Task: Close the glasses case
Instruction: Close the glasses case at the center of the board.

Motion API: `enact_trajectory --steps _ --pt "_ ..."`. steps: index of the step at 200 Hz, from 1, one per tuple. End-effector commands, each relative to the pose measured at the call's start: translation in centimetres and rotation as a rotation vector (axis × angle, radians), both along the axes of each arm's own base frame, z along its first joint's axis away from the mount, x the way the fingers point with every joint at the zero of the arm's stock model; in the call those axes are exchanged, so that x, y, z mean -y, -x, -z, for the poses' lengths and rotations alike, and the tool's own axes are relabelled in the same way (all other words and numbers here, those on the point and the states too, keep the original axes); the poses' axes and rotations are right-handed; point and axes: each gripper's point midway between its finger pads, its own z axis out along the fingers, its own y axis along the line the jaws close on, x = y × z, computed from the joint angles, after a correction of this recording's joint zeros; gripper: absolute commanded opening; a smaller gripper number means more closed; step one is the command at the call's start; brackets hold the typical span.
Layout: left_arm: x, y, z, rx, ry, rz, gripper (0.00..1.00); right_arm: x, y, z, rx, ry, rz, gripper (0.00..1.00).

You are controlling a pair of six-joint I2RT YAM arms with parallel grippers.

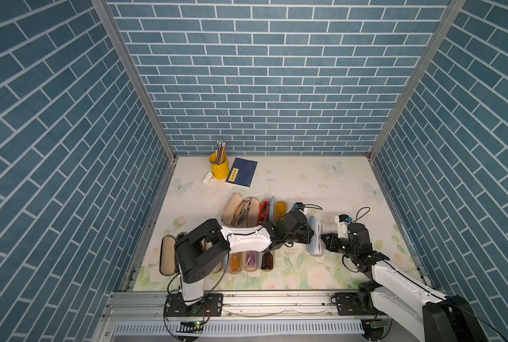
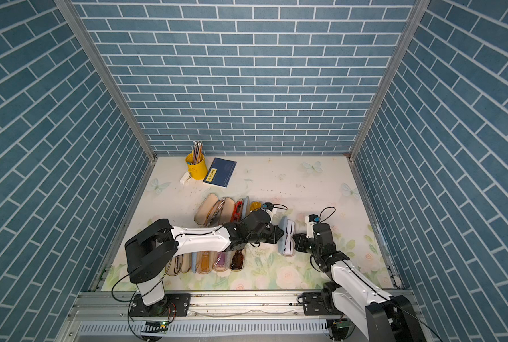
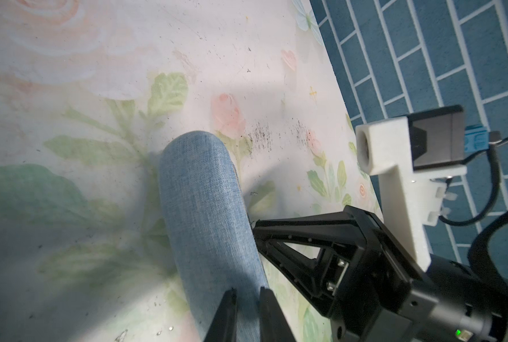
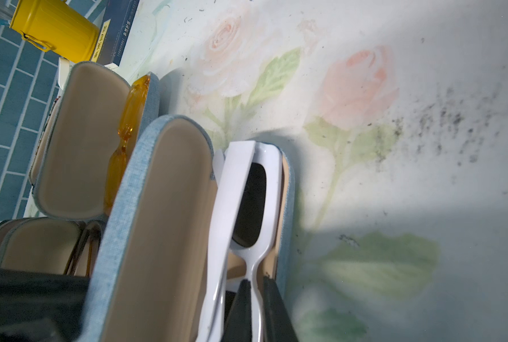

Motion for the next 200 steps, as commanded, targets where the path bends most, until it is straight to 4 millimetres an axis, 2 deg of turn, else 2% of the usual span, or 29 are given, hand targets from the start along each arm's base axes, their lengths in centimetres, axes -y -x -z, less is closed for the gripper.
enact_trajectory --steps 1,26,124,161,200 --pt "0.5 0.1 0.6 0.004 -0.024 0.017 0.18 -0.1 0.1 0.1 0.015 0.007 -0.02 0.09" --pt "0.8 0.1 0.8 0.004 -0.026 0.022 0.16 -0.1 0.1 0.1 0.015 0.005 -0.022 0.06" --pt "1.2 0.2 1.0 0.002 -0.031 0.029 0.16 0.3 0.1 -0.1 0.022 0.017 0.0 0.05" --pt "1.1 0.2 1.0 0.008 -0.039 0.029 0.16 1.2 -0.3 -0.9 0.028 0.051 0.045 0.14" --pt "1.2 0.1 0.9 0.01 -0.039 0.033 0.16 2.0 -0.2 0.0 -0.028 0.1 0.077 0.16"
